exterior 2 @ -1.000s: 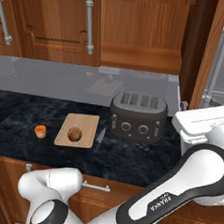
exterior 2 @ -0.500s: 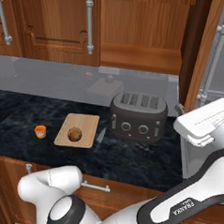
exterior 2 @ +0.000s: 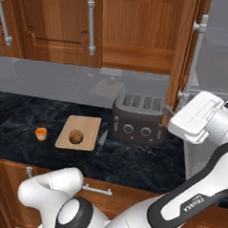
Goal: Pick the bread, place it on the cutting board, pick the jam, place it on the counter, and close the cabinet.
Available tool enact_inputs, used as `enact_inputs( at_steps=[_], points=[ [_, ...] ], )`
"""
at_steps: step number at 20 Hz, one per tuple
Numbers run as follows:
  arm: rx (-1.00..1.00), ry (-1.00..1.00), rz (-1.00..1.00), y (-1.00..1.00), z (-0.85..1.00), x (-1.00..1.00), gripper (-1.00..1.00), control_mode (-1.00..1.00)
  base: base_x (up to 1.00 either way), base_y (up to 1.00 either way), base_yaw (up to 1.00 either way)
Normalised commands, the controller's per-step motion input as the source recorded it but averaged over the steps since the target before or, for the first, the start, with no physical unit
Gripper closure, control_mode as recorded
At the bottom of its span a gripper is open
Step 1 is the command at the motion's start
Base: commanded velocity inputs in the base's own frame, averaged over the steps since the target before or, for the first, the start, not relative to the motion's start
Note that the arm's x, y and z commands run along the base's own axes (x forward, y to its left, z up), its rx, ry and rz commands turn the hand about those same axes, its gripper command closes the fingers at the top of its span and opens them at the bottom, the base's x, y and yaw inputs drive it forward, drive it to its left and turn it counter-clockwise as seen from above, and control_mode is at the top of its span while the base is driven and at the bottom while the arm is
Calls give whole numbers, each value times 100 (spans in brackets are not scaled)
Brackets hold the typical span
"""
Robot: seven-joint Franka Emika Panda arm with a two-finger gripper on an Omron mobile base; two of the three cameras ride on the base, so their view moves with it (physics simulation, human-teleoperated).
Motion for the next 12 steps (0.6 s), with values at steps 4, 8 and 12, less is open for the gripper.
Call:
enact_inputs(
  at_steps=[4,8,12],
  points=[
    [-2,0,14,58,0,0,-100,-100,0,0,0],
    [0,0,7,53,0,0,-100,-100,0,0,0],
    [0,0,-1,39,0,0,-100,-100,0,0,0]
  ],
)
